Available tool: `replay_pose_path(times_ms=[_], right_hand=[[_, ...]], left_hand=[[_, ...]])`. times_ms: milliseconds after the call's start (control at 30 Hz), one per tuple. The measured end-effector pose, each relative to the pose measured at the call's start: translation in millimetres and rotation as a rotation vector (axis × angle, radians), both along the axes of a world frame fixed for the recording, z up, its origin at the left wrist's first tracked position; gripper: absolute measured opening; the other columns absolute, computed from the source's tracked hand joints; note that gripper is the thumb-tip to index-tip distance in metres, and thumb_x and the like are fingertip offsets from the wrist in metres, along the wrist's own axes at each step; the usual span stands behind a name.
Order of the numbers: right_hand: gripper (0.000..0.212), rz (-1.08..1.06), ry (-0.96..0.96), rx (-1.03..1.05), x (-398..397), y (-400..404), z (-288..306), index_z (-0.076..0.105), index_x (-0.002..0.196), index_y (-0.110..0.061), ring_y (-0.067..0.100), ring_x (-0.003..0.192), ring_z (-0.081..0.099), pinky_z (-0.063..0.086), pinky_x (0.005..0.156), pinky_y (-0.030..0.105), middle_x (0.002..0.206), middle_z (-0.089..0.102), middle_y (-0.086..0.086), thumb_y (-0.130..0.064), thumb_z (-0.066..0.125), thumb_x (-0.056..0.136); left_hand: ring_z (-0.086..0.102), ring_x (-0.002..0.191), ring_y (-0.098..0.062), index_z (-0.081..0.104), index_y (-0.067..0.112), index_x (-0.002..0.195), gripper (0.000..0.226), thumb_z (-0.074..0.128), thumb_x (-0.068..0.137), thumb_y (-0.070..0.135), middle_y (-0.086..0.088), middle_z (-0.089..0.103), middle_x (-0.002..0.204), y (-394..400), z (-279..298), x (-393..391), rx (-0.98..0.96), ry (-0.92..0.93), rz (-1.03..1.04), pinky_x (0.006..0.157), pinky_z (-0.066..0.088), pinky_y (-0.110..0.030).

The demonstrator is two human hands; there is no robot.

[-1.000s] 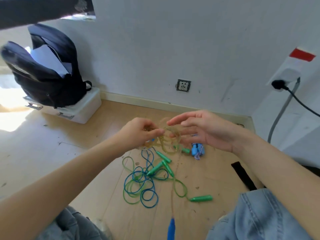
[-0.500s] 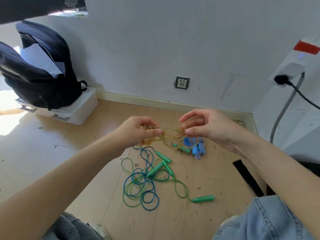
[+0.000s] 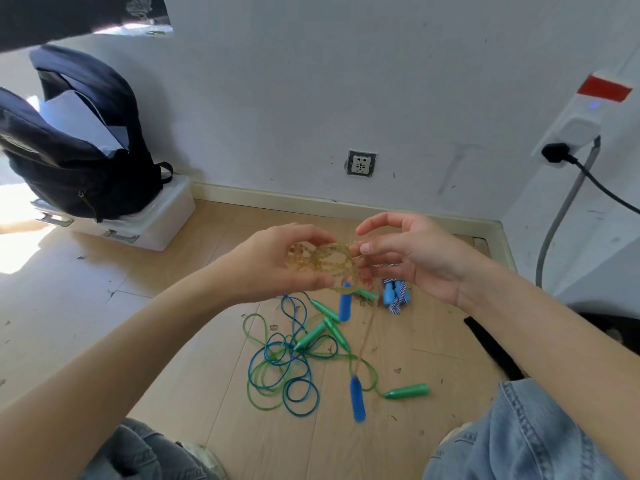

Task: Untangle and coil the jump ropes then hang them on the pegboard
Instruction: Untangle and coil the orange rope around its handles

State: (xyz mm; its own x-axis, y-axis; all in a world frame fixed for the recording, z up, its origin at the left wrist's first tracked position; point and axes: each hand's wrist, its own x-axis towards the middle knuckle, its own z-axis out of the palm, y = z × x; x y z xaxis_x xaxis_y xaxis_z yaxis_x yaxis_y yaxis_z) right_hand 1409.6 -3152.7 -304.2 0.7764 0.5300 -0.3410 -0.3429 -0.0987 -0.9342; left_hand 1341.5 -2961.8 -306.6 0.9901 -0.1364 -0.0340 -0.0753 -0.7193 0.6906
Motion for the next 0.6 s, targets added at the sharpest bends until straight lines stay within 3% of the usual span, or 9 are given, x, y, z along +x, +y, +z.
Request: replay_pose_path(times_ms=[133,200,267,333,367,433,500,600], right_hand=[[0.019,0.030,-0.045,-0.021,-5.0,6.2,0.8,0.060,0.084,-0.007,0.020,0.061,0.066,0.058,0.061,0.027,0.074,0.070,0.014,0.010,0.061,0.078],[0.020,-0.035,-0.212,-0.205,-3.8,8.0,-4.1,0.061,0.075,-0.008,0.019,0.060,0.063,0.056,0.061,0.028,0.068,0.069,0.011,0.011,0.058,0.077],[0.025,-0.076,-0.475,-0.500,1.2,7.3,-10.1,0.063,0.068,-0.014,0.017,0.064,0.061,0.052,0.062,0.023,0.066,0.066,0.004,0.006,0.055,0.080],[0.027,-0.080,-0.606,-0.657,6.0,2.8,-12.4,0.066,0.066,-0.020,0.010,0.064,0.059,0.044,0.052,0.009,0.067,0.065,-0.002,0.001,0.055,0.082],[0.029,-0.072,-0.622,-0.694,8.2,-0.4,-13.1,0.066,0.065,-0.021,0.007,0.061,0.056,0.042,0.050,0.009,0.066,0.064,-0.004,0.000,0.055,0.082],[0.031,-0.062,-0.577,-0.693,13.0,-5.9,-15.2,0.066,0.066,-0.019,0.009,0.059,0.054,0.049,0.057,0.018,0.066,0.064,0.000,0.002,0.052,0.082],[0.027,-0.099,-0.379,-0.516,10.5,-7.0,-15.1,0.068,0.071,-0.011,0.010,0.056,0.057,0.054,0.060,0.024,0.069,0.064,0.006,0.005,0.051,0.083],[0.022,-0.079,-0.300,-0.375,8.4,-4.5,-13.4,0.067,0.073,-0.006,0.007,0.053,0.058,0.056,0.056,0.019,0.069,0.062,0.006,0.006,0.051,0.083]], left_hand=[[0.055,0.086,-0.005,0.070,0.032,0.094,0.019,0.067,0.078,0.042,0.022,0.059,0.084,-13.4,-7.3,1.6,0.104,-0.134,0.172,0.077,0.041,-0.025],[0.058,0.080,-0.003,0.073,0.029,0.092,0.018,0.066,0.080,0.039,0.016,0.066,0.084,-13.1,-7.8,4.5,0.103,-0.132,0.202,0.075,0.044,-0.024],[0.060,0.075,0.003,0.074,0.030,0.088,0.013,0.067,0.079,0.036,0.018,0.068,0.080,-5.8,-4.1,5.6,-0.067,-0.076,0.265,0.071,0.045,-0.018],[0.064,0.084,-0.006,0.072,0.034,0.081,0.006,0.068,0.080,0.031,0.016,0.070,0.082,4.8,0.5,6.0,-0.277,-0.026,0.355,0.076,0.050,-0.024],[0.065,0.087,-0.013,0.070,0.034,0.078,0.009,0.068,0.081,0.026,0.011,0.071,0.083,10.2,0.5,6.4,-0.322,-0.023,0.394,0.077,0.052,-0.027],[0.065,0.091,-0.013,0.070,0.028,0.078,0.012,0.065,0.084,0.019,0.006,0.072,0.087,19.4,-1.4,6.6,-0.322,-0.020,0.434,0.077,0.048,-0.024],[0.062,0.095,-0.008,0.070,0.020,0.085,0.010,0.060,0.088,0.017,0.007,0.072,0.092,23.1,-1.8,5.4,-0.377,0.027,0.395,0.081,0.045,-0.023],[0.064,0.094,-0.009,0.064,0.015,0.085,0.015,0.051,0.092,0.017,0.004,0.072,0.092,23.0,2.0,6.5,-0.748,0.142,0.320,0.090,0.045,-0.029]])
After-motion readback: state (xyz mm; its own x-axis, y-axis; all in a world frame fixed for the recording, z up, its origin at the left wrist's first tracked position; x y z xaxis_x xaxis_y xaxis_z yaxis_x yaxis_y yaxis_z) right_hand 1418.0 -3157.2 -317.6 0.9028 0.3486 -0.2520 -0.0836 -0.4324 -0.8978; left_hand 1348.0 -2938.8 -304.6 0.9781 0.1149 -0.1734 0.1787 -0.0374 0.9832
